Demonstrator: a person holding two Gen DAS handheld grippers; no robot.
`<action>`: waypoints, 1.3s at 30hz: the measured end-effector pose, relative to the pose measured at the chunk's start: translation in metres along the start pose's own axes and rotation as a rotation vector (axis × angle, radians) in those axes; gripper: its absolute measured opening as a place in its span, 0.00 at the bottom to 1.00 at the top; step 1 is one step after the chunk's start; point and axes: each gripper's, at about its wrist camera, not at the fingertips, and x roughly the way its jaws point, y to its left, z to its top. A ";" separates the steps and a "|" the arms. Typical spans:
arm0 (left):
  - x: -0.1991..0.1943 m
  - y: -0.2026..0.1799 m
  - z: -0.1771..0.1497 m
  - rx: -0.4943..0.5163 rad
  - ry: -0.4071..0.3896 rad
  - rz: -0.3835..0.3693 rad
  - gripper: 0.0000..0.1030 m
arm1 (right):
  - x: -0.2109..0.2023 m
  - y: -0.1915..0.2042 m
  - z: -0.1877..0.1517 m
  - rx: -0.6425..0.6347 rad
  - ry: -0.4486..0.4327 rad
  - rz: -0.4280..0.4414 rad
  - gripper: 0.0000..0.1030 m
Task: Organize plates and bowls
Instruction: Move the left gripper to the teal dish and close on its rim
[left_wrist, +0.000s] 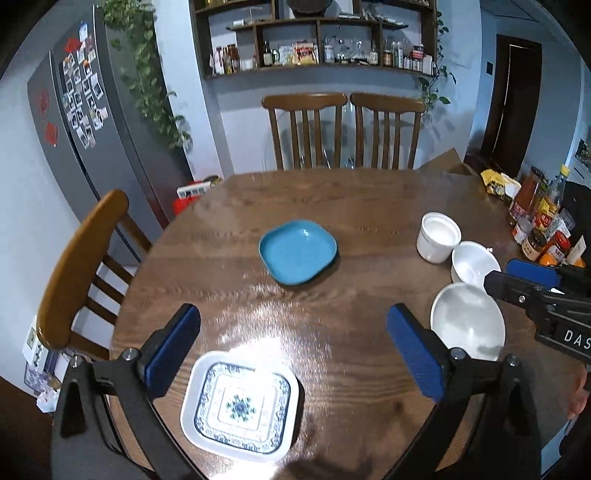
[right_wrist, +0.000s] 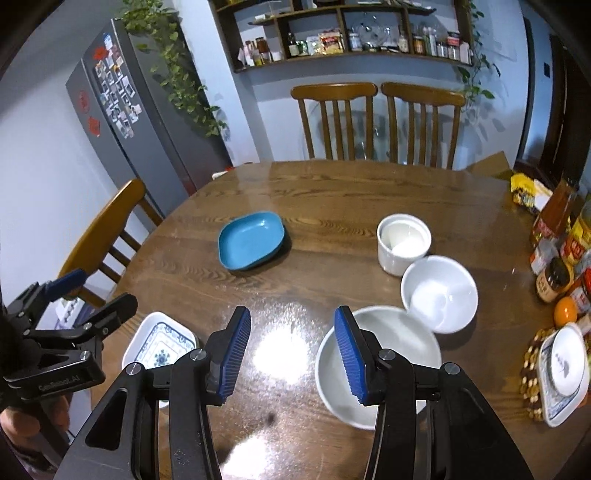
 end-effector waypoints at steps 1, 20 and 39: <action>0.000 0.000 0.005 0.000 -0.016 0.013 0.98 | -0.001 0.001 0.005 -0.008 -0.009 -0.004 0.47; 0.056 0.027 0.083 -0.043 -0.099 0.135 0.98 | 0.037 0.029 0.093 -0.092 -0.081 -0.040 0.47; 0.223 0.071 0.033 -0.172 0.280 0.129 0.89 | 0.221 0.019 0.077 0.085 0.273 -0.012 0.47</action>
